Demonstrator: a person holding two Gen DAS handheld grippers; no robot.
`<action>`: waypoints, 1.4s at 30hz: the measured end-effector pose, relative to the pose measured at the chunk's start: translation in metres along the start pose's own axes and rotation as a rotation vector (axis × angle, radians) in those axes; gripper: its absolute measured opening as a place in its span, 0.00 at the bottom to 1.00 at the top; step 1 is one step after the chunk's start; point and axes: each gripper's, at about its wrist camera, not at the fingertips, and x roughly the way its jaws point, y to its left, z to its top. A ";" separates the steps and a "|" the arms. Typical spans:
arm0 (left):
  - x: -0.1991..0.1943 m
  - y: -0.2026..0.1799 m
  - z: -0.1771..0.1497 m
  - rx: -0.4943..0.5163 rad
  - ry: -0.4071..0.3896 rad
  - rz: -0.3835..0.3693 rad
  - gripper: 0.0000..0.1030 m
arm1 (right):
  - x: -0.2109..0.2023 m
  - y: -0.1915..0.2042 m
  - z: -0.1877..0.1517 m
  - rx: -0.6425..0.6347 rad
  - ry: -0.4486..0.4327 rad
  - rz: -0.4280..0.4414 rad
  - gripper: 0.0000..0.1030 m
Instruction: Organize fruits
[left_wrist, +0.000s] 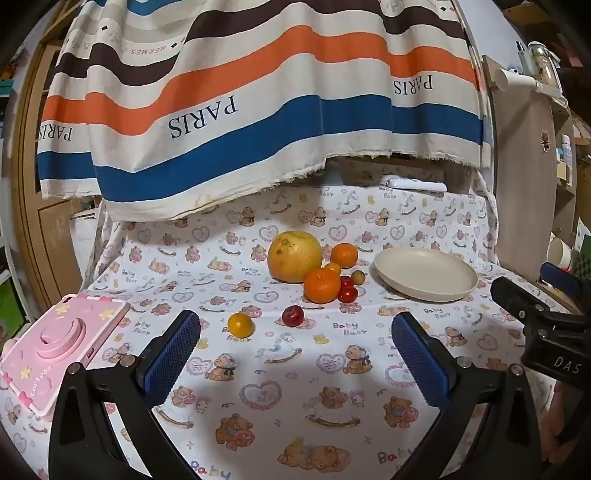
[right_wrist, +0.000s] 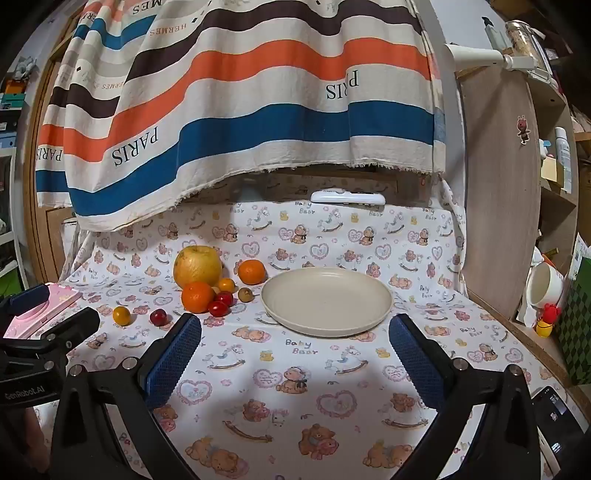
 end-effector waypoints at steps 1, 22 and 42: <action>0.001 0.000 0.000 0.003 0.020 -0.003 1.00 | 0.000 0.000 0.000 -0.001 -0.001 0.000 0.99; -0.001 0.007 0.003 -0.016 -0.008 0.005 1.00 | 0.001 0.000 0.000 -0.002 -0.001 0.000 1.00; 0.002 0.006 -0.006 -0.019 0.008 -0.004 1.00 | 0.001 0.001 0.000 -0.002 0.000 0.000 0.99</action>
